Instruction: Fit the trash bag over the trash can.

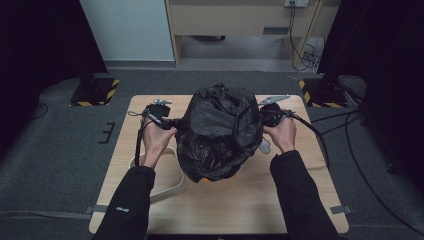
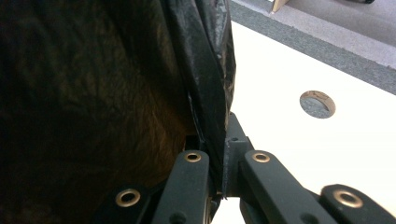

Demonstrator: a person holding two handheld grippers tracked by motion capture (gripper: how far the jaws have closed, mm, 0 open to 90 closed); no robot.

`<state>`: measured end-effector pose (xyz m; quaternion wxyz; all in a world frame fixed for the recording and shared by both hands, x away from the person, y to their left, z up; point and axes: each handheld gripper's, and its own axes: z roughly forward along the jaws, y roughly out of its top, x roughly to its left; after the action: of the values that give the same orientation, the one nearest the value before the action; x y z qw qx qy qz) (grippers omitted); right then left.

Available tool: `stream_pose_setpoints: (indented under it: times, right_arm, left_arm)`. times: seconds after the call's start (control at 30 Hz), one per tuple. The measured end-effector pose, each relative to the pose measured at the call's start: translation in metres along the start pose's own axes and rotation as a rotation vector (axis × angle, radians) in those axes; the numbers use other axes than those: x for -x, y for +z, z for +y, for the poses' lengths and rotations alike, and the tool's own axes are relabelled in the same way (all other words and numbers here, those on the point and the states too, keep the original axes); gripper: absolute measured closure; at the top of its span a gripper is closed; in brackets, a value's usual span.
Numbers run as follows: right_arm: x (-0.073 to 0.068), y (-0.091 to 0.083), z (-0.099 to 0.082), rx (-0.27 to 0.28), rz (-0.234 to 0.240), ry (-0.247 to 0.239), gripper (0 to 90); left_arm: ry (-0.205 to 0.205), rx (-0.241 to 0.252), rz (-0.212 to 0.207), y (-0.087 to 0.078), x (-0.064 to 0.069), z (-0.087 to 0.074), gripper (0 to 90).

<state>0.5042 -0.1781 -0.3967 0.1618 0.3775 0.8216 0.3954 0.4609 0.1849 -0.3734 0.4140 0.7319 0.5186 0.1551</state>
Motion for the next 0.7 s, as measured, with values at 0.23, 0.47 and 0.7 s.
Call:
stream_pose_setpoints:
  times: [0.23,0.47,0.7]
  right_arm:
    - [0.008,-0.028,-0.008,0.179,-0.007,0.075,64.0]
    - [0.007,-0.090,-0.009,0.426,0.003,0.115,46.9]
    - [-0.010,-0.132,-0.023,0.520,0.016,0.112,39.7]
  left_arm:
    - [0.007,0.239,-0.103,-0.033,0.001,-0.005,47.4]
    - [0.098,0.386,-0.176,-0.080,0.021,-0.018,35.2]
    - [0.143,0.458,-0.204,-0.107,0.033,-0.041,32.1]
